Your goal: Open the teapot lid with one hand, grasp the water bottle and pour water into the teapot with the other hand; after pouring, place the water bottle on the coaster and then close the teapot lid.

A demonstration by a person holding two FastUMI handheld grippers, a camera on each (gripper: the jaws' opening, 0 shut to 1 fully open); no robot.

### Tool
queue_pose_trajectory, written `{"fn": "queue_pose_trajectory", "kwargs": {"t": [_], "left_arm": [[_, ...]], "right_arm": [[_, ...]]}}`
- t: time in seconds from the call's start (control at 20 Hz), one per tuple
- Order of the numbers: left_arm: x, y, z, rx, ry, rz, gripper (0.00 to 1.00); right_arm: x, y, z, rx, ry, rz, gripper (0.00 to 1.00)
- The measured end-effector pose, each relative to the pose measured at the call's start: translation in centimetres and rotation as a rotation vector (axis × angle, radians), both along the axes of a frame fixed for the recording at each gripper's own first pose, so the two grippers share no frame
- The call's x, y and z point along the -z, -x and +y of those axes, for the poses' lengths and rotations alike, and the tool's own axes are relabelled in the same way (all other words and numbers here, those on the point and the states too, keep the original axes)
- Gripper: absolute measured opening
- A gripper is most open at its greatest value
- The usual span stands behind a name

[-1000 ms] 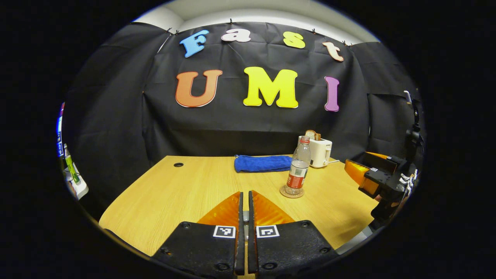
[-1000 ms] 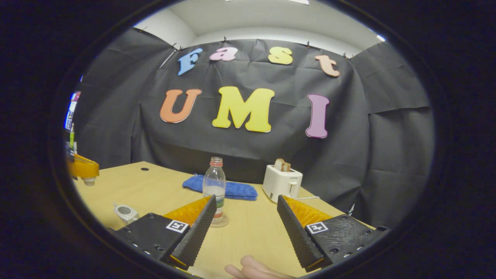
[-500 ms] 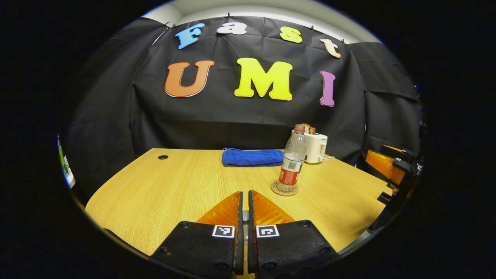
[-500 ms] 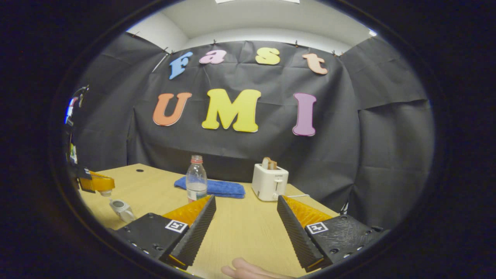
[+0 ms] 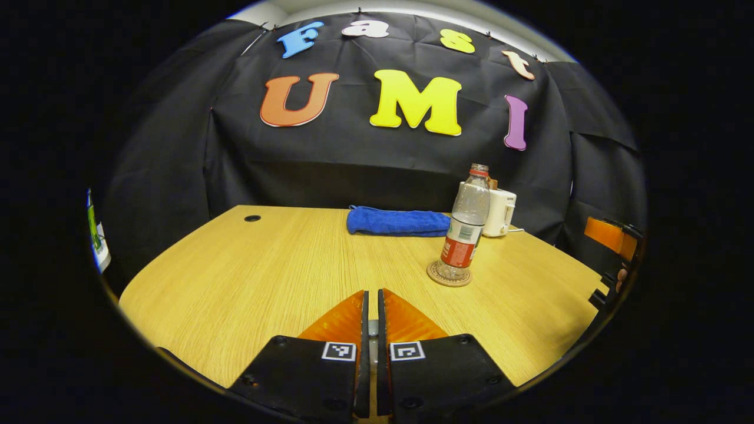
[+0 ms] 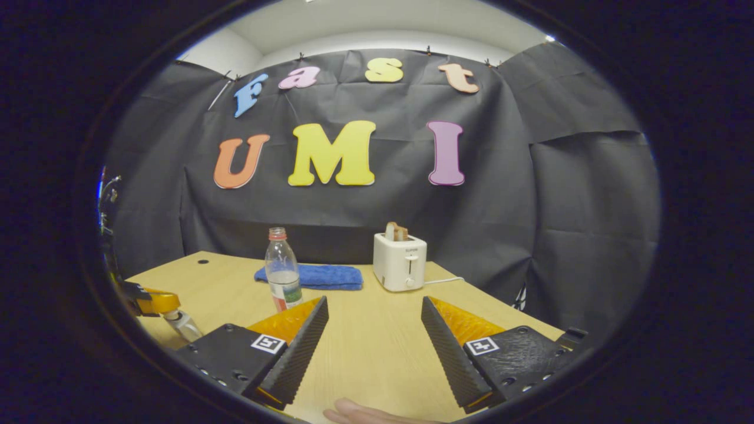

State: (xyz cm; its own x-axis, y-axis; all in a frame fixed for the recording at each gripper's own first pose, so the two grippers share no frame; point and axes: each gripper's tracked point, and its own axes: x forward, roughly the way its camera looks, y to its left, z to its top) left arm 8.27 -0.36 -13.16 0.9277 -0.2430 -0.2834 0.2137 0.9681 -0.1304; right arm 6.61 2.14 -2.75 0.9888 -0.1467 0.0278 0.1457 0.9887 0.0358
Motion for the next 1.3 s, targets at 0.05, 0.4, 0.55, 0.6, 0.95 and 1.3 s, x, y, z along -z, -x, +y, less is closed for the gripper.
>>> {"fn": "queue_pose_trajectory", "kwargs": {"t": [0.05, 0.4, 0.55, 0.6, 0.95, 1.3], "left_arm": [[-0.1, 0.1, 0.0, -0.003, 0.001, -0.006, 0.07], [-0.2, -0.6, 0.3, -0.03, -0.021, -0.024, 0.09], [-0.8, -1.2, 0.5, -0.044, -0.024, -0.058, 0.11], [-0.8, -1.3, 0.6, -0.043, -0.025, -0.062, 0.11], [0.5, -1.0, 0.7, -0.052, -0.022, 0.0, 0.13], [0.5, -1.0, 0.7, -0.055, -0.009, 0.021, 0.07]], "right_arm": [[0.0, 0.1, -0.1, 0.005, 0.005, -0.001, 0.95], [-0.1, 0.6, 0.3, 0.002, 0.023, -0.005, 0.95], [-0.2, 0.6, 0.8, -0.012, 0.028, -0.004, 0.95], [-0.1, 0.6, 0.9, -0.013, 0.032, -0.004, 0.98], [-0.2, 0.7, 1.1, -0.013, 0.051, -0.006, 0.98], [0.3, 0.5, 1.1, -0.014, 0.048, 0.01, 0.95]]}}
